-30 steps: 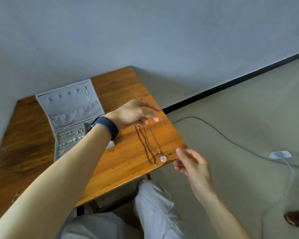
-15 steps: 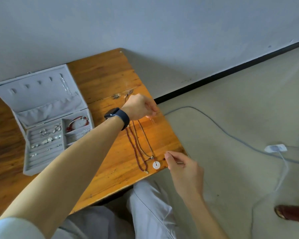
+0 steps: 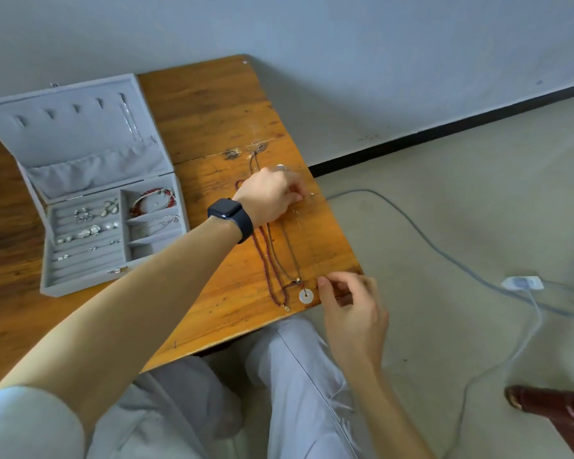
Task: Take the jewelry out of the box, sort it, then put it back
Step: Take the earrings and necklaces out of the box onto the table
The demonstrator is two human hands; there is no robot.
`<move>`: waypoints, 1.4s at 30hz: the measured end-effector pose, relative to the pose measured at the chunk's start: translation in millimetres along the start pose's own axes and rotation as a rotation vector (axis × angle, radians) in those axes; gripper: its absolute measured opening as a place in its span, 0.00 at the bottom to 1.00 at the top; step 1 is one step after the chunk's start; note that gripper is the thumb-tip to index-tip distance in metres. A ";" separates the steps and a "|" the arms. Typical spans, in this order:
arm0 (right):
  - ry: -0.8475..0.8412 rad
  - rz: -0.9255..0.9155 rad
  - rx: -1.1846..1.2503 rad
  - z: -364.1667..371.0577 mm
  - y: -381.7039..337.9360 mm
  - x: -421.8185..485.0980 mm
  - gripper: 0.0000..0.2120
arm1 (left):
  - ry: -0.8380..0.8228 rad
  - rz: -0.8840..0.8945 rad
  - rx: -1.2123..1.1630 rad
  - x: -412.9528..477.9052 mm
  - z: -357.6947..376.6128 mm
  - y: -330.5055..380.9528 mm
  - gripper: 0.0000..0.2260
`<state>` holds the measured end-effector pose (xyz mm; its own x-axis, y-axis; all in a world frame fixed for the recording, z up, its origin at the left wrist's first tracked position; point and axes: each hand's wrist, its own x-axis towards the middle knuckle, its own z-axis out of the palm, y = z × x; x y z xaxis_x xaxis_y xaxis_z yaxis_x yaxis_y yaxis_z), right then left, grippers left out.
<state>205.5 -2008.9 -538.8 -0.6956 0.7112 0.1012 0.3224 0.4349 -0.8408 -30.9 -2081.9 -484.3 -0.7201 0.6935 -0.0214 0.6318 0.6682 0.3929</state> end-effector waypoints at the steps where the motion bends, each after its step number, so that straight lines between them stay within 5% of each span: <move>1: 0.003 -0.009 0.005 1.2 -0.1 -1.8 0.03 | 0.003 0.001 0.023 -0.7 -0.1 -0.3 0.06; 9: 0.015 -0.051 0.065 -22.8 1.0 3.9 0.05 | -0.038 -0.012 0.186 -14.6 -9.6 11.1 0.15; 18: -0.268 -0.553 -0.406 -39.2 -46.7 47.3 0.12 | 0.130 -0.171 0.322 -109.3 -31.4 18.2 0.19; 31: -0.383 -0.882 -0.423 49.0 -176.8 36.0 0.14 | 0.343 -0.414 0.399 -237.0 -106.7 -54.4 0.16; 42: -0.286 -0.910 -0.434 156.1 -250.9 92.7 0.12 | 0.510 -0.454 0.379 -177.6 -179.8 -162.2 0.20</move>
<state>-40.0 -2138.3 -401.5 -0.8988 -0.1163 0.4226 -0.2355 0.9413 -0.2419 -57.1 -2361.9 -378.9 -0.9165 0.1824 0.3561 0.2327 0.9670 0.1036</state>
